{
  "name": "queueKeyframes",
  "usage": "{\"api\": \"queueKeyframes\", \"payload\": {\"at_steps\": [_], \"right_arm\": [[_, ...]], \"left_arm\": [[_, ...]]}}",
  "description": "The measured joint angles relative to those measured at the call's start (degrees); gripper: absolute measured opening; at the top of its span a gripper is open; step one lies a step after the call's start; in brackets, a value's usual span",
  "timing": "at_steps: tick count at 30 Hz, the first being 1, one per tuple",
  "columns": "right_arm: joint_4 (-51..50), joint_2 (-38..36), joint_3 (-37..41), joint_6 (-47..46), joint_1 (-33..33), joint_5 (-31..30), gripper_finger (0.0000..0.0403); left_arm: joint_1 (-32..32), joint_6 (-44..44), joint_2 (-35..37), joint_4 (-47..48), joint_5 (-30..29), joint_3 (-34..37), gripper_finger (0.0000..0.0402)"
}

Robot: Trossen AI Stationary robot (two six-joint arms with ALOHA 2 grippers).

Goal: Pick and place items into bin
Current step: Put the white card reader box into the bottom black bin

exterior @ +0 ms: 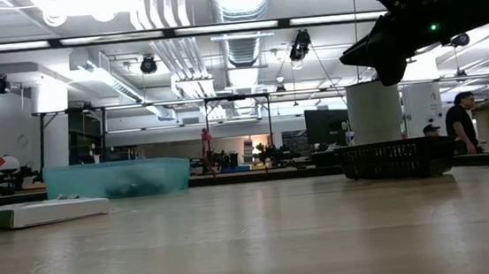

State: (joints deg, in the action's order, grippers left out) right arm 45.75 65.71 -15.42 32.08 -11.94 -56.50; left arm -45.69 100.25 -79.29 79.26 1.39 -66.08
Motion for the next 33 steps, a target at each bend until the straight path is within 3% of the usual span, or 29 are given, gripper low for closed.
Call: {"api": "queueKeyframes", "payload": {"at_steps": [5, 10, 13, 17, 23, 33], "right_arm": [[0.0, 0.0, 0.0, 0.0, 0.0, 0.0, 0.0068], [0.0, 0.0, 0.0, -0.1, 0.0, 0.0, 0.0068], [0.0, 0.0, 0.0, 0.0, 0.0, 0.0, 0.0068], [0.0, 0.0, 0.0, 0.0, 0.0, 0.0, 0.0068], [0.0, 0.0, 0.0, -0.9, 0.0, 0.0, 0.0068], [-0.9, 0.0, 0.0, -5.0, 0.0, 0.0, 0.0068]], "left_arm": [[1.3, -0.2, 0.0, -0.2, -3.9, 0.0, 0.0189], [3.1, -5.5, -0.2, -0.3, -15.4, 0.0, 0.0189], [4.4, -14.2, -0.2, -1.7, -24.3, 0.0, 0.0189], [6.9, -28.2, -0.2, -4.9, -29.6, 1.0, 0.0189], [14.0, -40.3, -0.2, -11.8, -29.4, 7.7, 0.0189], [25.6, -73.5, -0.4, -27.4, -21.5, 16.1, 0.0189]]}}
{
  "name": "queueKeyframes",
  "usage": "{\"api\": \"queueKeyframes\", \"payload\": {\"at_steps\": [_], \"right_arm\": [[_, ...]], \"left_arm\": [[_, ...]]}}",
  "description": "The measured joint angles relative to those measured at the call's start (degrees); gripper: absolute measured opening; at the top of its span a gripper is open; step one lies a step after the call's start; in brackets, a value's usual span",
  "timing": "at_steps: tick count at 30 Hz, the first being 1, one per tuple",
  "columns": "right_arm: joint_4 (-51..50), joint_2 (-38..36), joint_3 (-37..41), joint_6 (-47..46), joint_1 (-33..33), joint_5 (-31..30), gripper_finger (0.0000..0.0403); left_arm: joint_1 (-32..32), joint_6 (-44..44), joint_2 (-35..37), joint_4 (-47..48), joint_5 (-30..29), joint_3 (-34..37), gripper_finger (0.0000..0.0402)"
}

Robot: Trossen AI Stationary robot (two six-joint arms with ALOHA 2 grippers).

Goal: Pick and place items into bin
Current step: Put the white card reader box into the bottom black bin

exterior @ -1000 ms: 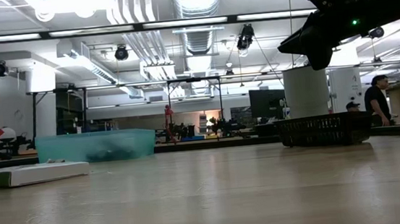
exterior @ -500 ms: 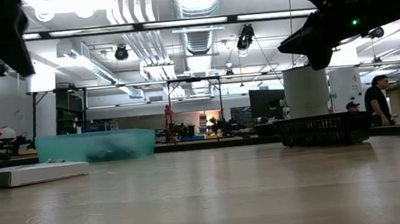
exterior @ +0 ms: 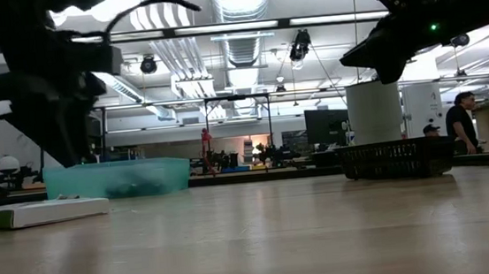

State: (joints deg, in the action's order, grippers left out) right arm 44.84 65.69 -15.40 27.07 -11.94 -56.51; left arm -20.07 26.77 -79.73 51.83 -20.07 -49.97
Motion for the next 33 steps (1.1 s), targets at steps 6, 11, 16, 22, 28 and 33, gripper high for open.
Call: {"api": "queueKeyframes", "payload": {"at_steps": [6, 11, 16, 22, 28, 33], "right_arm": [[-3.6, 0.0, 0.0, -2.1, 0.0, 0.0, 0.0068], [-5.8, 0.0, 0.0, -3.1, 0.0, 0.0, 0.0068], [-5.9, 0.0, 0.0, -3.1, 0.0, 0.0, 0.0068], [-6.1, 0.0, 0.0, -2.7, 0.0, 0.0, 0.0068], [-6.1, 0.0, 0.0, -1.6, 0.0, 0.0, 0.0068], [-6.1, 0.0, 0.0, -1.4, 0.0, 0.0, 0.0068]], "left_arm": [[3.4, -4.9, -0.1, -0.4, 1.6, 0.5, 0.0189], [3.8, -6.7, -1.3, -2.6, 6.8, 0.8, 0.0189], [4.0, -12.3, -5.0, -3.7, 7.0, 0.8, 0.0189], [4.0, -14.1, -11.0, -3.4, 6.7, 0.5, 0.0189], [4.0, -14.3, -14.1, -2.9, 6.6, -0.6, 0.0189], [4.0, -17.0, -14.2, -3.4, 8.2, -1.0, 0.0170]]}}
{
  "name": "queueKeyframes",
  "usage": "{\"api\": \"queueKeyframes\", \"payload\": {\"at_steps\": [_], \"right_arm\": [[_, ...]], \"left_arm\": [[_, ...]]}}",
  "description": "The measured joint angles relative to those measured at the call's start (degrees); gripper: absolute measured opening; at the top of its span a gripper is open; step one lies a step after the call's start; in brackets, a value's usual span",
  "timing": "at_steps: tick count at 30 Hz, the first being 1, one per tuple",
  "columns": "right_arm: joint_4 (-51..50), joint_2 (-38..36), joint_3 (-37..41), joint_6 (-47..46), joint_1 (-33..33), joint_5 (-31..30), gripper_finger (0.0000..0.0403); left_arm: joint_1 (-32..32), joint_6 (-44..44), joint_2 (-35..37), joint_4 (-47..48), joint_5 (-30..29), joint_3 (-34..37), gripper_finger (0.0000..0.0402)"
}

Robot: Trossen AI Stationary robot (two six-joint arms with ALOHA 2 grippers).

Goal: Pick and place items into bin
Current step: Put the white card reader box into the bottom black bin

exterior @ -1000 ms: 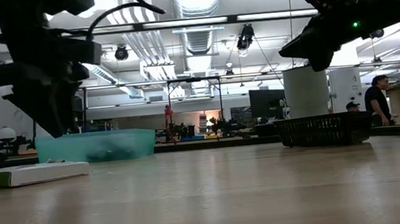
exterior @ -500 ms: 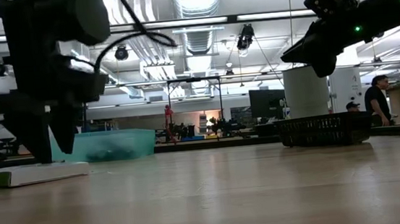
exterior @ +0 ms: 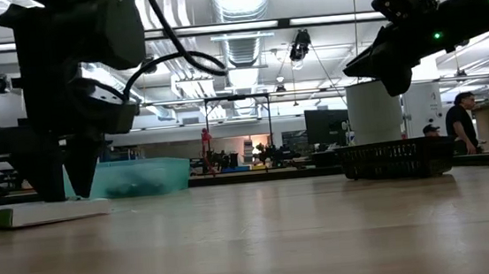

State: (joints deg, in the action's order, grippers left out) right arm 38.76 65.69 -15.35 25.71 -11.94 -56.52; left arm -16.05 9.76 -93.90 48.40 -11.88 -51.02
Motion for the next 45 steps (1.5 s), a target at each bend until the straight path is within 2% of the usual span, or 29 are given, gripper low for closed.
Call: {"api": "queueKeyframes", "payload": {"at_steps": [10, 12, 19, 24, 31, 39, 42, 45], "right_arm": [[0.0, 0.0, 0.0, 0.2, 0.0, 0.0, 0.0068], [0.0, 0.0, 0.0, 0.2, 0.0, 0.0, 0.0068], [0.1, 0.0, 0.0, 0.4, 0.0, 0.0, 0.0068], [0.0, 0.0, 0.0, 0.4, 0.0, 0.0, 0.0068], [0.1, 0.0, 0.0, 0.4, 0.0, 0.0, 0.0068], [0.0, 0.0, 0.0, 0.4, 0.0, 0.0, 0.0068], [0.0, 0.0, 0.0, 0.4, 0.0, 0.0, 0.0068], [0.0, 0.0, 0.0, 0.4, 0.0, 0.0, 0.0068]], "left_arm": [[1.0, -3.3, 0.0, -3.3, 2.3, 0.3, 0.0027], [1.4, -3.2, 0.0, -3.2, 2.5, 0.1, 0.0009], [1.8, -4.3, -0.1, -0.8, 3.4, -2.0, 0.0007], [1.8, -4.2, -0.1, 7.3, 3.1, -7.9, 0.0006], [1.8, -4.0, 0.0, 12.6, 2.4, -16.2, 0.0006], [0.0, 9.9, -0.4, 32.4, 2.6, -26.5, 0.0005], [-2.1, 13.8, -0.5, 36.1, 5.5, -28.6, 0.0005], [-5.1, 14.0, -0.5, 38.3, 9.4, -29.4, 0.0005]]}}
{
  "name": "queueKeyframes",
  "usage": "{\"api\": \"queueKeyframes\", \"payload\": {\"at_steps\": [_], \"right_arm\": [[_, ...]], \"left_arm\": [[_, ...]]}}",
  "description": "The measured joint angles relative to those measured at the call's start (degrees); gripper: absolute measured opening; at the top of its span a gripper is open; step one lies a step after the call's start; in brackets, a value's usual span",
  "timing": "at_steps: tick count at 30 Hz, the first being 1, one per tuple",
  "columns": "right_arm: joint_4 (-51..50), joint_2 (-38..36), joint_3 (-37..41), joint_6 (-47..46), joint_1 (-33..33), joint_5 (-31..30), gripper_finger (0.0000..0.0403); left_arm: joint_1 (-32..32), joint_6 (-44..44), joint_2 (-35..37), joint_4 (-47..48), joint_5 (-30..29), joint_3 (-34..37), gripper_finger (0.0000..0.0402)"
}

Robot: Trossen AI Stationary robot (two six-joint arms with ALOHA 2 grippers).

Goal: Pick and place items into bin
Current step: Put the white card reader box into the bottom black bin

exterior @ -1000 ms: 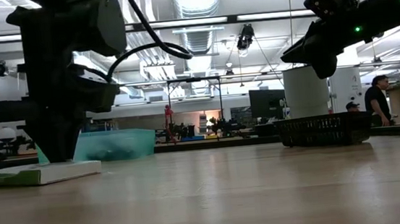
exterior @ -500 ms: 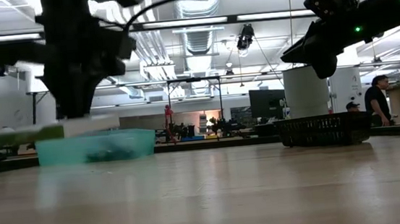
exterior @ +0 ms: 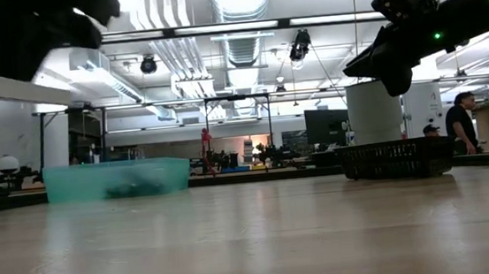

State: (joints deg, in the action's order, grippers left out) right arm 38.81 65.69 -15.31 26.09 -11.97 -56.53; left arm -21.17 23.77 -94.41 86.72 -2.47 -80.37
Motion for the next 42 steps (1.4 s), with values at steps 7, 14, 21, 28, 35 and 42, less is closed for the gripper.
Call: {"api": "queueKeyframes", "payload": {"at_steps": [7, 14, 21, 28, 35, 42], "right_arm": [[0.0, 0.0, 0.0, 0.0, 0.0, 0.0, 0.0068], [0.0, 0.0, 0.0, -0.2, 0.0, 0.0, 0.0068], [0.0, 0.0, 0.0, -0.1, 0.0, 0.0, 0.0068], [0.0, 0.0, 0.0, -0.2, 0.0, 0.0, 0.0068], [0.0, 0.0, 0.0, -0.2, 0.0, 0.0, 0.0068], [0.0, 0.0, 0.0, -0.2, 0.0, 0.0, 0.0068]], "left_arm": [[-7.0, 5.4, 0.0, 1.3, 3.2, -0.2, 0.0005], [-12.0, 8.7, -3.6, 2.5, 7.3, 0.1, 0.0005], [-13.8, 0.4, -10.5, 2.3, 9.9, -0.2, 0.0005], [-13.9, -3.0, -13.8, 2.4, 9.6, 0.2, 0.0005], [-13.8, 2.7, -12.9, 2.4, 7.9, 0.5, 0.0018], [-13.7, 4.8, -12.8, 2.3, 7.8, 0.6, 0.0054]]}}
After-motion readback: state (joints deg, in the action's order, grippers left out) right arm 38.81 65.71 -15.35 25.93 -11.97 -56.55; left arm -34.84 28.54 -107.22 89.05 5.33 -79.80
